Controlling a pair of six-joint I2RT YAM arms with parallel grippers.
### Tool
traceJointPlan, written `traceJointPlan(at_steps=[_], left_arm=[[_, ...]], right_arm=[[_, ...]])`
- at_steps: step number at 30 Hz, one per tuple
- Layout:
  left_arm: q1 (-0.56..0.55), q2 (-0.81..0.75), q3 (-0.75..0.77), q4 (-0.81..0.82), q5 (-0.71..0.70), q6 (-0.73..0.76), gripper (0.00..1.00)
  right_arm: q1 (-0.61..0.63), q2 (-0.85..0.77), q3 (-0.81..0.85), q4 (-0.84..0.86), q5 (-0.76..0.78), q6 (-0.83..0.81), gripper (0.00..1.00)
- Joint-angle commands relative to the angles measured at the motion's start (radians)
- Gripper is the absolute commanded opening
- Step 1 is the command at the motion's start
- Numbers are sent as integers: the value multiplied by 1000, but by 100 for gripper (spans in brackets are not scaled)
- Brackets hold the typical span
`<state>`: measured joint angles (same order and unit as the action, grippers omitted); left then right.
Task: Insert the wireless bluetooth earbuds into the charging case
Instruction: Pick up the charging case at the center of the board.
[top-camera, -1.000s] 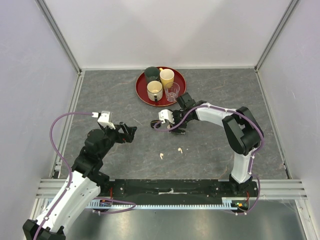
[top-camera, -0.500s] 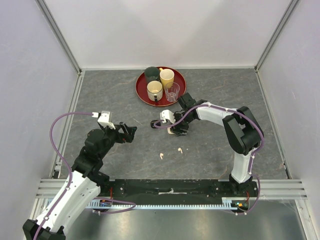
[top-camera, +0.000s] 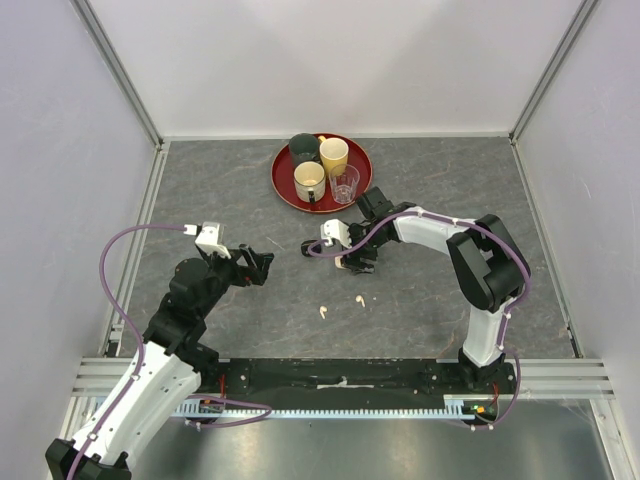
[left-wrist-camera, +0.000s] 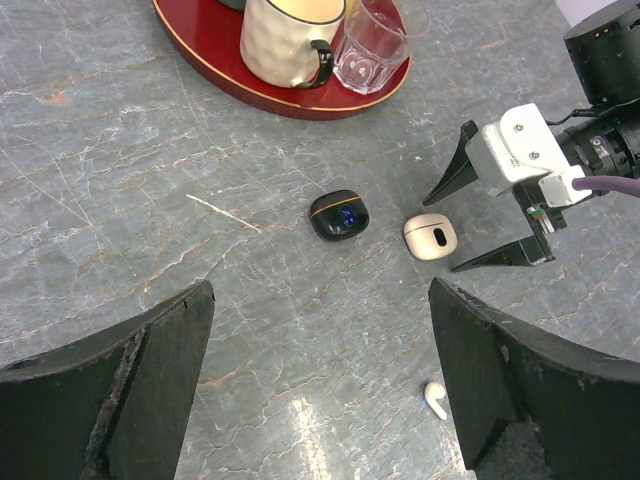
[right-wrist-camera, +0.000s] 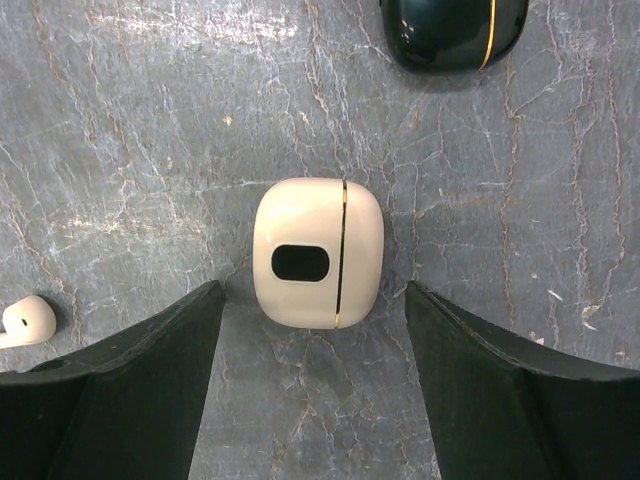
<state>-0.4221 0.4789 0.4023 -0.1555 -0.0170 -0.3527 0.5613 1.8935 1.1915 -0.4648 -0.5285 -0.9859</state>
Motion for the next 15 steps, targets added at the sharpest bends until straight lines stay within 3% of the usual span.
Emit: traceJointPlan(at_steps=[1, 15], left_arm=[[2, -10, -5, 31, 6, 18, 95], [2, -8, -8, 40, -8, 8, 95]], right_arm=[[9, 7, 26, 20, -5, 18, 81], [34, 29, 51, 9, 8, 35, 80]])
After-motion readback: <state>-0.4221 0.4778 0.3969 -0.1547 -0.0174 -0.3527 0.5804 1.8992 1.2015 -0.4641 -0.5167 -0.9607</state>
